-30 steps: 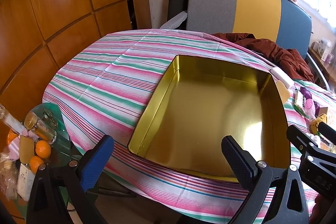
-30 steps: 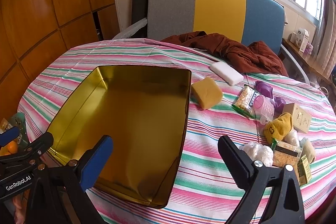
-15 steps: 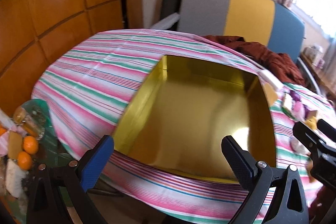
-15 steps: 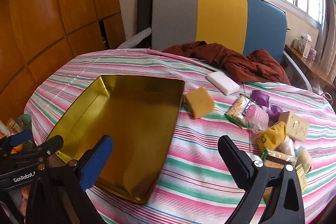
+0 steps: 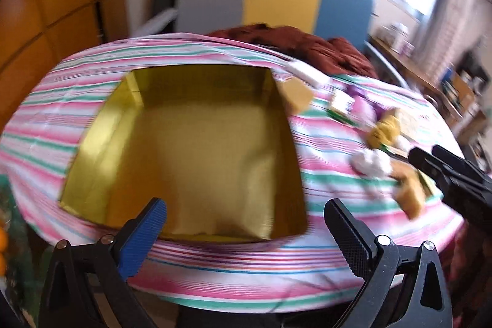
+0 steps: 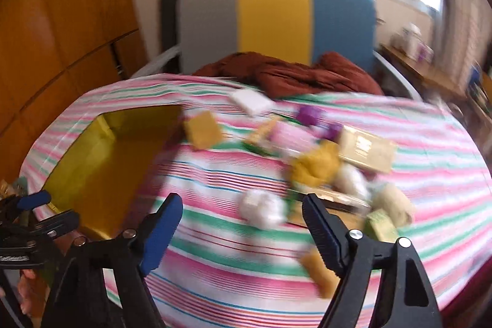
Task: Organize objects
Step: 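Move both tools from the gold tray toward the scattered items, then grasp the green-labelled box with the right tool while the left tool grasps the yellow sponge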
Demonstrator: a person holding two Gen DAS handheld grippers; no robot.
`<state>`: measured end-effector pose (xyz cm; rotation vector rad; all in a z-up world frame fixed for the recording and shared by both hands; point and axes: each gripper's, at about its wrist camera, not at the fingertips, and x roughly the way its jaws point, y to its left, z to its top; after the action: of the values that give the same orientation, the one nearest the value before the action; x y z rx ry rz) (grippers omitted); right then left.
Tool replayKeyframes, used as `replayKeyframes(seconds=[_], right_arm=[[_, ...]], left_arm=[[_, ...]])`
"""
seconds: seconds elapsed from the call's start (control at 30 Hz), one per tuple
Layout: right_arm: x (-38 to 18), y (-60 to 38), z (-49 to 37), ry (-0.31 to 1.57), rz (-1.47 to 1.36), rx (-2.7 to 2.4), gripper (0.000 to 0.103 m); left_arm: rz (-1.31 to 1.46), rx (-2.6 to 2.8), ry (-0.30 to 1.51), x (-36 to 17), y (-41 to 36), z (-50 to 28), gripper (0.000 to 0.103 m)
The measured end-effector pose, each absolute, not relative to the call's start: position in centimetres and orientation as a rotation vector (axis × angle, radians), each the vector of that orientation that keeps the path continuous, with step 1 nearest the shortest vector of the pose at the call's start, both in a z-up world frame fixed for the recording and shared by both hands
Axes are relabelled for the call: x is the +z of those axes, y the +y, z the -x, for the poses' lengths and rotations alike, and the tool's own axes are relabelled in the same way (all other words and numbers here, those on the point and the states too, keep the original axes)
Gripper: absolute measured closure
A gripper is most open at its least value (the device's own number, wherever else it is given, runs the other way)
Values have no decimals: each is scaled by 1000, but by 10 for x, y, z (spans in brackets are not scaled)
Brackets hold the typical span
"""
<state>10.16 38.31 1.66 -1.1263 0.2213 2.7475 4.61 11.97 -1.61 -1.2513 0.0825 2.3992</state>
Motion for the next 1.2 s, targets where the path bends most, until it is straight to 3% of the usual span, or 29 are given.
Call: replayKeyframes(seconds=[0.2,0.3,0.4,0.6,0.77,0.9,1.2], right_arm=[[-3,470,-140,302,1070,2552,39],[-16,498,-150,313,1085,2519,39],[-34,516,-152,309,1153,2529,46],[-56,530,-144,406,1211,2539,48],[-67,530,-136,399,1228,2538,64],[-72,531,-138,448,1213,2551,70],[-74,549,-165,492,1223,2475,71]], left_arm=[[1248,2266,64,-18,156,-56,0],[1272,2184,-19,-21,169,-60,0],[1280,2134,-59,-25,181,-63,0],[1238,2093,102,-26,219,-79,0],[1207,2053,141,-26,241,-84,0],[1157,1996,211,-28,265,-89,0],[1090,1851,407,-45,336,-104,0]])
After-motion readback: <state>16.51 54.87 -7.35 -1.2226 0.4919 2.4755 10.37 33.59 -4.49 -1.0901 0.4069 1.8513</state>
